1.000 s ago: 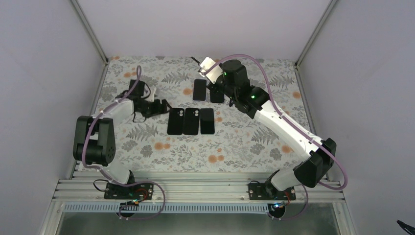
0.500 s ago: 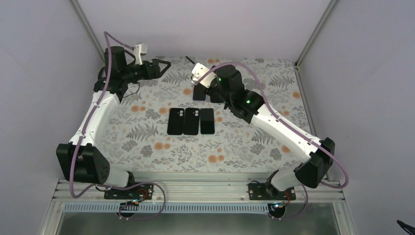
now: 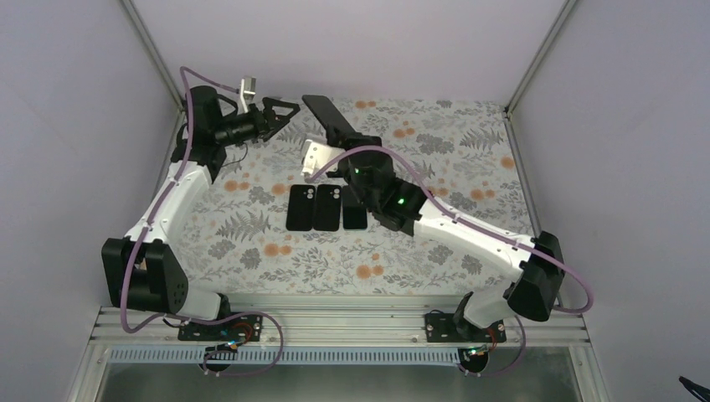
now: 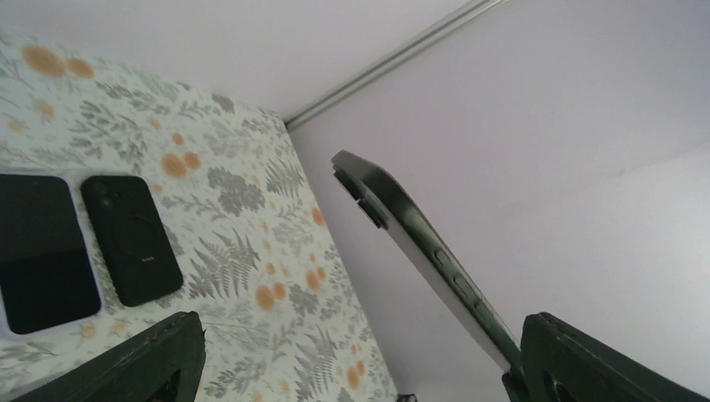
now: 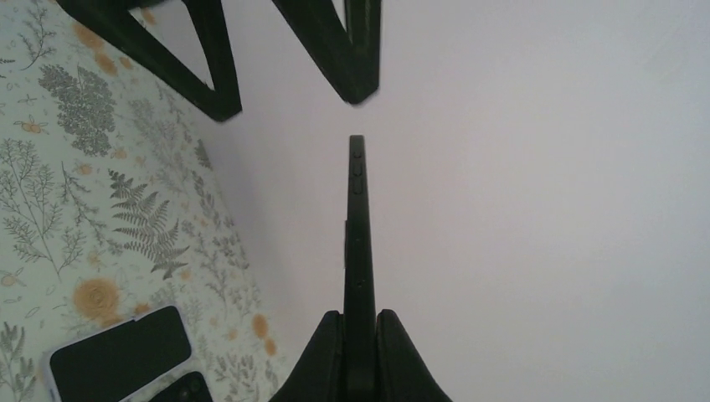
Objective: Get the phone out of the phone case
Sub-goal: Place the phone at the center of the board.
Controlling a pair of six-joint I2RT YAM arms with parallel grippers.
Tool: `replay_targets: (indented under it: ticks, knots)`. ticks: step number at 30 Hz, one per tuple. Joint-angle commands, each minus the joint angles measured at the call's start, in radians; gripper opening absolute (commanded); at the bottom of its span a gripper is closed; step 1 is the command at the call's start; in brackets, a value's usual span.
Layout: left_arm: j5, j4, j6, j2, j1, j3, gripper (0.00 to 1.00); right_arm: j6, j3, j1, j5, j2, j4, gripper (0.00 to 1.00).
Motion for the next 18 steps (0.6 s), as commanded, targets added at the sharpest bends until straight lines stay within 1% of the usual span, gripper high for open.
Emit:
replay_targets:
  ticks: [1, 5, 8, 9, 13, 15, 18]
  knots:
    - [0.074, 0.101, -0.103, 0.013, -0.005, -0.017, 0.94, -0.197, -0.067, 0.063, 0.110, 0.023, 0.253, 0.04]
    - [0.095, 0.118, -0.092, 0.006, -0.018, -0.010, 0.94, -0.287, -0.125, 0.106, 0.141, 0.036, 0.362, 0.04]
    - [0.100, 0.114, -0.097, 0.009, -0.027, -0.025, 0.92, -0.338, -0.147, 0.125, 0.157, 0.044, 0.430, 0.04]
    - [0.101, 0.124, -0.109, 0.009, -0.030, -0.039, 0.90, -0.364, -0.156, 0.131, 0.165, 0.048, 0.463, 0.04]
    - [0.117, 0.195, -0.177, 0.010, -0.029, -0.096, 0.82, -0.509, -0.234, 0.149, 0.178, 0.050, 0.686, 0.04]
    - [0.120, 0.212, -0.193, 0.014, -0.030, -0.107, 0.78, -0.570, -0.266, 0.154, 0.176, 0.050, 0.765, 0.04]
    - [0.130, 0.257, -0.229, 0.022, -0.029, -0.109, 0.70, -0.605, -0.290, 0.160, 0.173, 0.050, 0.804, 0.04]
